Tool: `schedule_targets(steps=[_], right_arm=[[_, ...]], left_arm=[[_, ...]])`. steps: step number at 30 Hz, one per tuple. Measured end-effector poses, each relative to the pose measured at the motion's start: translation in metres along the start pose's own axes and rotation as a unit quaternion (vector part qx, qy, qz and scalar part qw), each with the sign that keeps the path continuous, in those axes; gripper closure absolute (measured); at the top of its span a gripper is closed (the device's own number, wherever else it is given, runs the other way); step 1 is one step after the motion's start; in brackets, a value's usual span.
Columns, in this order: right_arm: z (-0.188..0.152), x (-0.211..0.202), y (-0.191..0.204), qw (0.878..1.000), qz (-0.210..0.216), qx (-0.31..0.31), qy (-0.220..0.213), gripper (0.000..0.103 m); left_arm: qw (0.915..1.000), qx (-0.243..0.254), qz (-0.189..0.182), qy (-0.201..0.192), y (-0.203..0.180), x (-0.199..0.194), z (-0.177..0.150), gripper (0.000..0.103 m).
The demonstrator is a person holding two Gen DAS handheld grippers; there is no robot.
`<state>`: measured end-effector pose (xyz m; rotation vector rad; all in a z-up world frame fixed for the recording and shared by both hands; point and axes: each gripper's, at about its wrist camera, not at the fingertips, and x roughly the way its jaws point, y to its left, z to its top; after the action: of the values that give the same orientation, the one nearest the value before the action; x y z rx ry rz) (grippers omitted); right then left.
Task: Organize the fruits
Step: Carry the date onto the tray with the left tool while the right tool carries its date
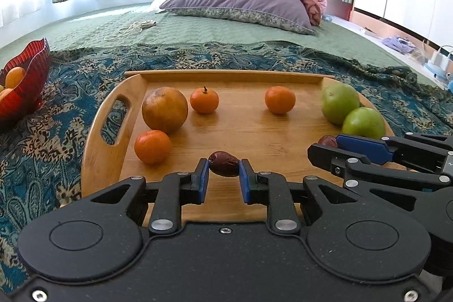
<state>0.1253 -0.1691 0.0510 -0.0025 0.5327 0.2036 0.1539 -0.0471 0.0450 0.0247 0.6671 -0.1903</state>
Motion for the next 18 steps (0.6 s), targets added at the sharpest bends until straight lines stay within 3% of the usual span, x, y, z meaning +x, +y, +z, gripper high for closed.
schedule_targets(steps=[18], right_arm=[[-0.005,0.026,-0.009,0.999,-0.021,0.018,0.022,0.071]], left_arm=[[0.9999,0.003,0.013,0.008,0.002,0.028,0.000,0.081]])
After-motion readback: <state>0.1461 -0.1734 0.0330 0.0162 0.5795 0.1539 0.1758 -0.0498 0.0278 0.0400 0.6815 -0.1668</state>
